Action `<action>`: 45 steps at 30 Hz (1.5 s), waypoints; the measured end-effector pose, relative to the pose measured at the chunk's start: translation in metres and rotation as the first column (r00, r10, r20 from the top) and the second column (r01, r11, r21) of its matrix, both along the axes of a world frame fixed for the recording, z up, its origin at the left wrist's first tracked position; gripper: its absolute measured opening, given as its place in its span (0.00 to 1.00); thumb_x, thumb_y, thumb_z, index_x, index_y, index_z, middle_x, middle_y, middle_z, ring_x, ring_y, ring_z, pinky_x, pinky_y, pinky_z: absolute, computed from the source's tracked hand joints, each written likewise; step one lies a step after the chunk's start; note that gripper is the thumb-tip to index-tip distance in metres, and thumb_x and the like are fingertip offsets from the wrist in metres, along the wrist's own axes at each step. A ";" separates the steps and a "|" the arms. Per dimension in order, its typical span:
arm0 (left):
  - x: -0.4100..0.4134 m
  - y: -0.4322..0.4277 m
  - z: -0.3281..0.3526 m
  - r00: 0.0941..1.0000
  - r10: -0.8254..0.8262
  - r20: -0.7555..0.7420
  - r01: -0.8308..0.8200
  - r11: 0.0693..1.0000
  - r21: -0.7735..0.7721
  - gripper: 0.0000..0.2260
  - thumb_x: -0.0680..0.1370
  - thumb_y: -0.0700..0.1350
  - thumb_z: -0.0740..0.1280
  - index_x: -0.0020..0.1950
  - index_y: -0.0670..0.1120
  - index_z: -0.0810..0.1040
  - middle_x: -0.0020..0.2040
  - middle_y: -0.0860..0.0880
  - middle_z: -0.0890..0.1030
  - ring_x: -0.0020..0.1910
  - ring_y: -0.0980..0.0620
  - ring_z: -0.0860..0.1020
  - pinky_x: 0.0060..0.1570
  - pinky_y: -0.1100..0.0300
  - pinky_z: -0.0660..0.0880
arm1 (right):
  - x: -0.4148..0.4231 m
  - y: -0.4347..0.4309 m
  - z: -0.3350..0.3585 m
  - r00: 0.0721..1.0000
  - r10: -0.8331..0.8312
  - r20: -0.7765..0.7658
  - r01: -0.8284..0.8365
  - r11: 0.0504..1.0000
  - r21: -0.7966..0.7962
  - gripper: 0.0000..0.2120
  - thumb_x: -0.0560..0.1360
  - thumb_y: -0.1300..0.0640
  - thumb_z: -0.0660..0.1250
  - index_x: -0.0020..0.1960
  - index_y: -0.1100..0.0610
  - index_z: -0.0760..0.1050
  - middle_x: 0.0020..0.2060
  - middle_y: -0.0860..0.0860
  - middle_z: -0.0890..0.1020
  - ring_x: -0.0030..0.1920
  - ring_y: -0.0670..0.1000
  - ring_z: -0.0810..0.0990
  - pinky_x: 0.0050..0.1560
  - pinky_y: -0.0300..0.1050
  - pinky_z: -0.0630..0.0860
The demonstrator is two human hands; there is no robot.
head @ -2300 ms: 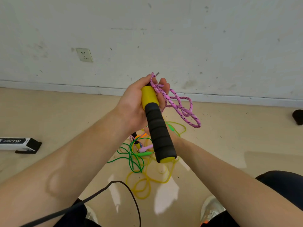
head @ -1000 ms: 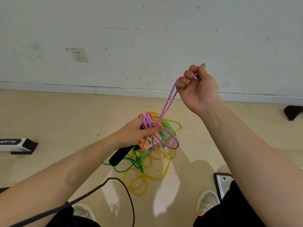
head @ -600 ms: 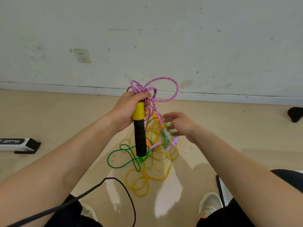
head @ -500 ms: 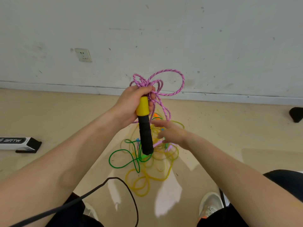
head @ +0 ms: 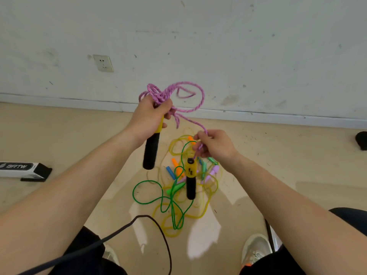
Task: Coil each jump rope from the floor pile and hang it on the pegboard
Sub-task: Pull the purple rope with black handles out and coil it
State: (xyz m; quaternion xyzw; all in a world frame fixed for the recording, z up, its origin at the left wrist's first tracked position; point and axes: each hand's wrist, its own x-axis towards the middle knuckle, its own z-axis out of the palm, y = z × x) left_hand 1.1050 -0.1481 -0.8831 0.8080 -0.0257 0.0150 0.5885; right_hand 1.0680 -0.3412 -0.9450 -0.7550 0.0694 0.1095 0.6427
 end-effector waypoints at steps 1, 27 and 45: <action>0.002 0.003 -0.009 1.000 -0.004 -0.005 0.004 0.996 0.086 0.10 0.82 0.46 0.64 0.54 0.39 0.78 0.43 0.48 0.83 0.36 0.59 0.79 0.34 0.60 0.79 | 0.000 0.000 0.010 1.000 -0.002 0.026 0.001 0.999 0.046 0.12 0.84 0.56 0.59 0.50 0.62 0.77 0.30 0.52 0.82 0.25 0.47 0.78 0.28 0.38 0.75; -0.074 -0.049 -0.021 0.906 -0.332 -0.261 0.222 0.900 -0.376 0.08 0.76 0.50 0.69 0.48 0.47 0.82 0.41 0.51 0.84 0.36 0.55 0.80 0.34 0.58 0.77 | -0.013 -0.003 0.071 0.989 -0.102 -0.102 0.144 0.615 0.776 0.12 0.85 0.58 0.55 0.54 0.64 0.74 0.43 0.59 0.85 0.39 0.54 0.85 0.43 0.44 0.83; -0.051 -0.024 -0.032 0.882 -0.155 -0.445 -0.025 0.927 -0.373 0.16 0.79 0.55 0.68 0.48 0.42 0.80 0.33 0.47 0.78 0.27 0.52 0.75 0.27 0.61 0.74 | -0.040 0.023 0.035 0.983 0.157 -0.093 -0.153 0.987 0.048 0.18 0.80 0.45 0.66 0.64 0.51 0.65 0.41 0.51 0.82 0.35 0.50 0.83 0.38 0.52 0.83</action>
